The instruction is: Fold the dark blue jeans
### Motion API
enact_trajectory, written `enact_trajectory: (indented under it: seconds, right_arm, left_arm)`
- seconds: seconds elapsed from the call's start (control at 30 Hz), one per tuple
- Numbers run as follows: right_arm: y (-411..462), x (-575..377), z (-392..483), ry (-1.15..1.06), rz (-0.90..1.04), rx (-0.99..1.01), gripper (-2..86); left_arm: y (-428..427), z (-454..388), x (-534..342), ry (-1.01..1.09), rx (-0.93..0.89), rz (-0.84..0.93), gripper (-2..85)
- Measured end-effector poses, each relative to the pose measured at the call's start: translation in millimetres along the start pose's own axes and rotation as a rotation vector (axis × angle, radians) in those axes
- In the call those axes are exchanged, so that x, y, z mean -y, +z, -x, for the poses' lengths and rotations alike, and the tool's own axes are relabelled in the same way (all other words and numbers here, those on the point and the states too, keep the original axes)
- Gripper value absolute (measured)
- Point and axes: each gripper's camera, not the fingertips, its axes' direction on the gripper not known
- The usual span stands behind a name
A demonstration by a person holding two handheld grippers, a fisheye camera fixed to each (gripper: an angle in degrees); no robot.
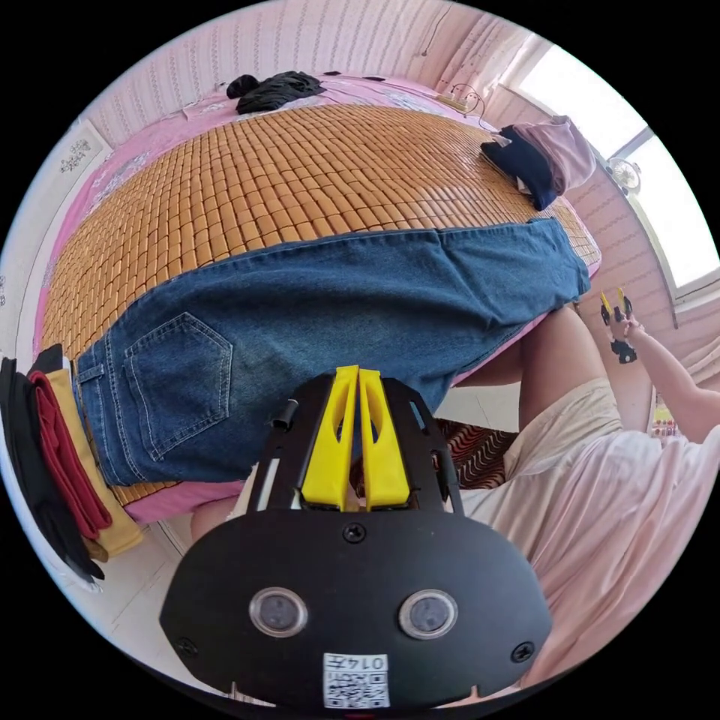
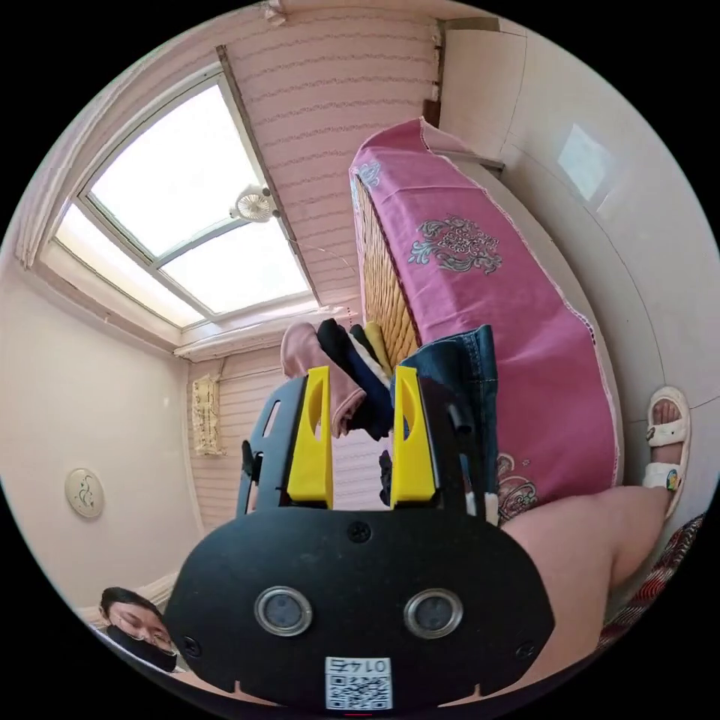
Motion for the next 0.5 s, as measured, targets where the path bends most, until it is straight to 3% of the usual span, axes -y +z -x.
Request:
enact_trajectory:
  seconds: [0.13,0.3,0.4,0.5]
  right_arm:
    - [-22,21,-11,-0.075,0.035,-0.246,19.1]
    - [-6,29,-15,-0.130,0.119,-0.303,21.5]
    - [20,31,-4,-0.212,0.212,-0.377,20.0]
    - [36,32,9,-0.267,0.274,-0.398,12.9]
  left_arm:
    - [-6,24,-8,-0.087,-0.021,0.005,-1.0]
    - [-12,44,-16,-0.165,-0.016,0.022,-1.0]
    - [-17,53,-19,-0.201,-0.011,0.025,-1.0]
    - [-19,58,-20,-0.202,0.017,0.048,-1.0]
